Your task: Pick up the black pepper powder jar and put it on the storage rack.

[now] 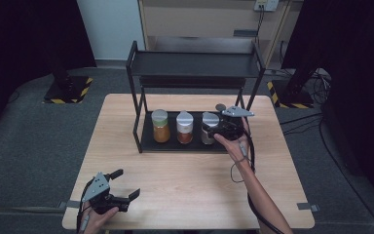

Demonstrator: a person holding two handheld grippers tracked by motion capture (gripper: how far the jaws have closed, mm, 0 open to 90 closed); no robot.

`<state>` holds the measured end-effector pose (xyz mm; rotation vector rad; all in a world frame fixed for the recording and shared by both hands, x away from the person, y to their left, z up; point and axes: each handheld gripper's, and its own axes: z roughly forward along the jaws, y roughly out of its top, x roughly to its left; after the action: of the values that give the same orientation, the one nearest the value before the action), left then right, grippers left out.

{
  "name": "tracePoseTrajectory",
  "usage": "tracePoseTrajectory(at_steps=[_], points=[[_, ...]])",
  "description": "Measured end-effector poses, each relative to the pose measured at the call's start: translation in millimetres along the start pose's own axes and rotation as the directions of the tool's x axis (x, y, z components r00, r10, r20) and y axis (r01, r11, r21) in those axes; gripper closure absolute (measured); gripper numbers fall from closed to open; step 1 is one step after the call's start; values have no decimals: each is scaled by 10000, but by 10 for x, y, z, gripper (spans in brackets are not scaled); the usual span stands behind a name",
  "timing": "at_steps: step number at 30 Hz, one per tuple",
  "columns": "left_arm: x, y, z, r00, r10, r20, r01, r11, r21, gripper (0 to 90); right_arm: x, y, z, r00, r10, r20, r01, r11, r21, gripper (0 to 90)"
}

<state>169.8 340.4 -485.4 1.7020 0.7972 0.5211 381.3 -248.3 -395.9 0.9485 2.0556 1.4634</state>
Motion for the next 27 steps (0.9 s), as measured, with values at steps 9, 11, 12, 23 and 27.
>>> tracePoseTrajectory(at_steps=[9,11,12,23,27], points=[[0,-3,-1,10000,27,31,-27,10000,-38,1,47,89,-164,9990,-312,-331,299,9988,-382,77],[1,-3,0,10000,30,37,-30,10000,-42,1,49,112,-199,9981,-400,-471,378,9983,-452,77],[0,-3,0,10000,25,39,-25,10000,-44,1,55,121,-217,9977,-437,-519,411,9979,-491,77],[4,-4,-6,10000,28,13,-28,10000,-60,0,125,192,-397,9903,-847,-1099,768,9943,-744,75],[3,-7,-5,10000,30,30,-29,9999,-107,0,144,206,-491,9875,-919,-1278,811,9929,-869,75]])
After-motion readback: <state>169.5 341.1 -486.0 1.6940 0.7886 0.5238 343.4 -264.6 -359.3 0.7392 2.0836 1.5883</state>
